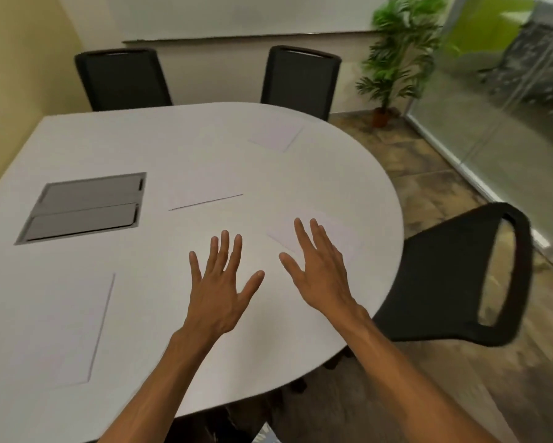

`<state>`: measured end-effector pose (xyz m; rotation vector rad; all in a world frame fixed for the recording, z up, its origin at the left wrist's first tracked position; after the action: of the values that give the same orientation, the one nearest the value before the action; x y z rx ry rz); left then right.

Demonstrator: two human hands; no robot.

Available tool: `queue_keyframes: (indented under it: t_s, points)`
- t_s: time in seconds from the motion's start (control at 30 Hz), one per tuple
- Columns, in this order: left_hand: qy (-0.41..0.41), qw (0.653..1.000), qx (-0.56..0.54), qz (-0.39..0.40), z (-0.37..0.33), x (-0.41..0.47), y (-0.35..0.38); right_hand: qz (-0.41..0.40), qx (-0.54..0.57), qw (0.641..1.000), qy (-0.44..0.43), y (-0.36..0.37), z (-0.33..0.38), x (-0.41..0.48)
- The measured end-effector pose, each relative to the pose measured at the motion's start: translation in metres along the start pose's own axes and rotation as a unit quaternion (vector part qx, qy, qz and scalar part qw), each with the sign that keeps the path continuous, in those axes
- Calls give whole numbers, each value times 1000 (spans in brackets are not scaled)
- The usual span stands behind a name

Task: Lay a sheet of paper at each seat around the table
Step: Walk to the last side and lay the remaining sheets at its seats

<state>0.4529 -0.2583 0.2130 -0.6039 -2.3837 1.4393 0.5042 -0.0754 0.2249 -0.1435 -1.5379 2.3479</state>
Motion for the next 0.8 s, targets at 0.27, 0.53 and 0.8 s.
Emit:
queue_keyframes:
  t_s: [0.27,0.53,0.8]
  points:
    - [99,995,-24,11,-165,-1,25,-78,-15,994,70,-117,-116,-53]
    - [208,978,-9,17,-299,18,71,-146,-43,974,167,-201,-230,-113]
    - [321,945,-32,56,-434,47,129,-178,-55,947,264,-258,-354,-156]
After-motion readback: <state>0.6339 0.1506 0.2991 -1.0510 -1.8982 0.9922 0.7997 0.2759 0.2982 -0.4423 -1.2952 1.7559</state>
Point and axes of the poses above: each hand's wrist, its own x-axis towards the middle knuckle, its own y-axis out of the palm, z = x × y, the point moved 8 cm from there along x, towards the middle knuckle, and after that the axes turned 8 degrees about -x, right-handed, at the moved point
